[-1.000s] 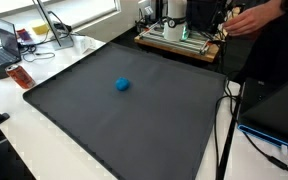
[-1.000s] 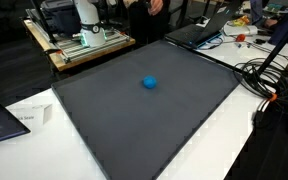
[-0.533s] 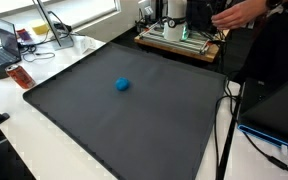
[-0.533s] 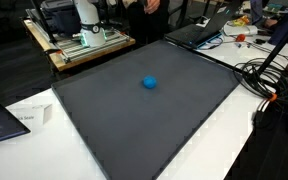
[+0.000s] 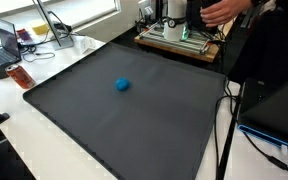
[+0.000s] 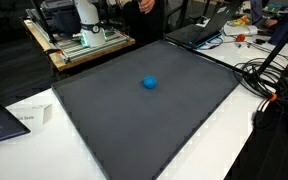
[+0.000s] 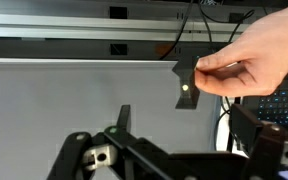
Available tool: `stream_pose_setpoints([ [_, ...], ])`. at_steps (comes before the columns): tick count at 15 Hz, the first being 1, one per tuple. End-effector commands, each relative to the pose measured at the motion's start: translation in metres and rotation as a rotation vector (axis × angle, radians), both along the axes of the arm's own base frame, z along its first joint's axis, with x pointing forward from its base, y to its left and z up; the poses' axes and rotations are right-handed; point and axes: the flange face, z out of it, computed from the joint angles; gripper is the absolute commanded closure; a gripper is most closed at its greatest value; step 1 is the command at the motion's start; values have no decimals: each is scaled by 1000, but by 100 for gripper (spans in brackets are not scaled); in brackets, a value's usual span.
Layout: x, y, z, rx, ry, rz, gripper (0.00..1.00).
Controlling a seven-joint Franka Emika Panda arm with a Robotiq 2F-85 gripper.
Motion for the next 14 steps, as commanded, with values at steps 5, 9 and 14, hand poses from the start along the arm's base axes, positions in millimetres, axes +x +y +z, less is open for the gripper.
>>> stream_pose_setpoints([
  [5, -3, 1, 6, 35, 0, 112, 0],
  [9, -3, 1, 7, 42, 0, 145, 0],
  [14, -3, -1, 6, 51, -8, 172, 11],
])
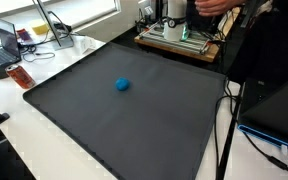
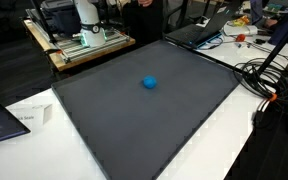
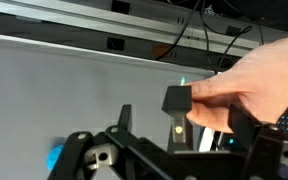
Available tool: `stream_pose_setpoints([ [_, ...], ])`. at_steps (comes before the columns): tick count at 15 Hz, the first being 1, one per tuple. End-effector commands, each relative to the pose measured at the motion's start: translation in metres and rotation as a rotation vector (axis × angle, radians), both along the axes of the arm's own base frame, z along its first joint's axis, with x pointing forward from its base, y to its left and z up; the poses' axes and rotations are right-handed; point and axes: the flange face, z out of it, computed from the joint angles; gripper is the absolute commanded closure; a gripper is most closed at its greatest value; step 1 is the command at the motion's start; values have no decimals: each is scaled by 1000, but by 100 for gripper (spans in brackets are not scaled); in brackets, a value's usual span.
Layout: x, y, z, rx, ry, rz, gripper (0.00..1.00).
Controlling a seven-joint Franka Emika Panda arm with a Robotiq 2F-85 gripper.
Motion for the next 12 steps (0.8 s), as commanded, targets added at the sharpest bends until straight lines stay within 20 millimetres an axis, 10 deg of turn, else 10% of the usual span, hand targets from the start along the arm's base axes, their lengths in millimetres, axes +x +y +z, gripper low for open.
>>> stream_pose_setpoints([
  [1, -3, -1, 5, 29, 9, 30, 26],
  [12, -2, -2, 5, 33, 8, 57, 97],
])
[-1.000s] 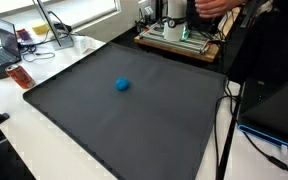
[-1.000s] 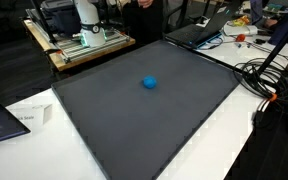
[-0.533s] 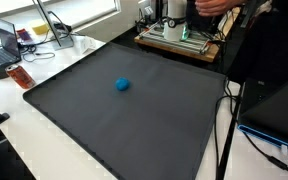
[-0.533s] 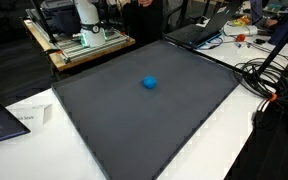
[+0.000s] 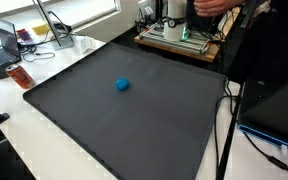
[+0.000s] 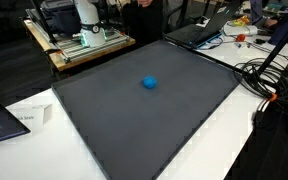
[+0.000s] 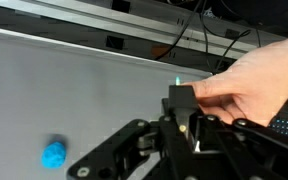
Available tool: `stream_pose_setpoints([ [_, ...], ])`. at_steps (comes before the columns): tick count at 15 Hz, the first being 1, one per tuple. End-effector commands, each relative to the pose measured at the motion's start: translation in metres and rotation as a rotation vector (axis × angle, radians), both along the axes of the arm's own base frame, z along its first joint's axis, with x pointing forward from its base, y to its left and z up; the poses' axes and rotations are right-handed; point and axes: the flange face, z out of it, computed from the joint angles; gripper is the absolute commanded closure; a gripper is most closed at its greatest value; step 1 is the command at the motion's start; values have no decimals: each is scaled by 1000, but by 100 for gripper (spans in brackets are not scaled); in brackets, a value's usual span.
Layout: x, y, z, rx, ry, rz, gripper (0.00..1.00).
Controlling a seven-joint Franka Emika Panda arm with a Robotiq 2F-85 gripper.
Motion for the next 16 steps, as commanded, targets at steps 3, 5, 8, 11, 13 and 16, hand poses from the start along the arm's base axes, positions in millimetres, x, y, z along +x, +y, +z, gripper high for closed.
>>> stream_pose_setpoints([
  [3, -3, 0, 4, 24, 13, 27, 97],
  [5, -2, 1, 5, 15, 10, 33, 97],
  [8, 15, 17, 18, 1, -16, 43, 97],
  [11, 47, 39, 36, -10, -62, 61, 97],
  [13, 66, 47, 46, -27, -99, 54, 97],
  [16, 97, 40, 49, -93, -127, -15, 97],
])
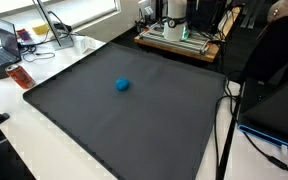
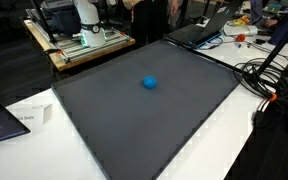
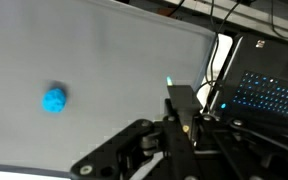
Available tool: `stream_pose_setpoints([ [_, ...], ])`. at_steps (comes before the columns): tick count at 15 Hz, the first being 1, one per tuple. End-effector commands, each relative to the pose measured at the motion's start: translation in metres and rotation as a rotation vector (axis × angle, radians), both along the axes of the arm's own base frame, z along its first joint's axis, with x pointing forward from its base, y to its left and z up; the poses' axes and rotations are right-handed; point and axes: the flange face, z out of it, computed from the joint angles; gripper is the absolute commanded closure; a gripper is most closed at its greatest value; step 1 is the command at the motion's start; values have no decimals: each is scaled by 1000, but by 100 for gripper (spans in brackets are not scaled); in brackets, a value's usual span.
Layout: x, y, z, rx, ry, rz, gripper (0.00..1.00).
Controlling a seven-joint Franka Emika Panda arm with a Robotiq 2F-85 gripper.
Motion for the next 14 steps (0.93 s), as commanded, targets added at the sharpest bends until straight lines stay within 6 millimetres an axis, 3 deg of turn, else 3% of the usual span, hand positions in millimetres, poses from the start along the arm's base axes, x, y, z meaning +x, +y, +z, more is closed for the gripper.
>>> stream_pose_setpoints([
  [1, 41, -11, 3, -78, -13, -102, 97],
  [5, 62, -43, -6, -88, 4, -283, 97],
  [6, 53, -34, -8, -80, 12, -207, 87],
  [8, 60, -44, -10, -79, 20, -254, 87],
  [13, 60, -44, -10, -78, 20, -269, 87],
  [14, 60, -44, -10, -78, 20, -270, 97],
])
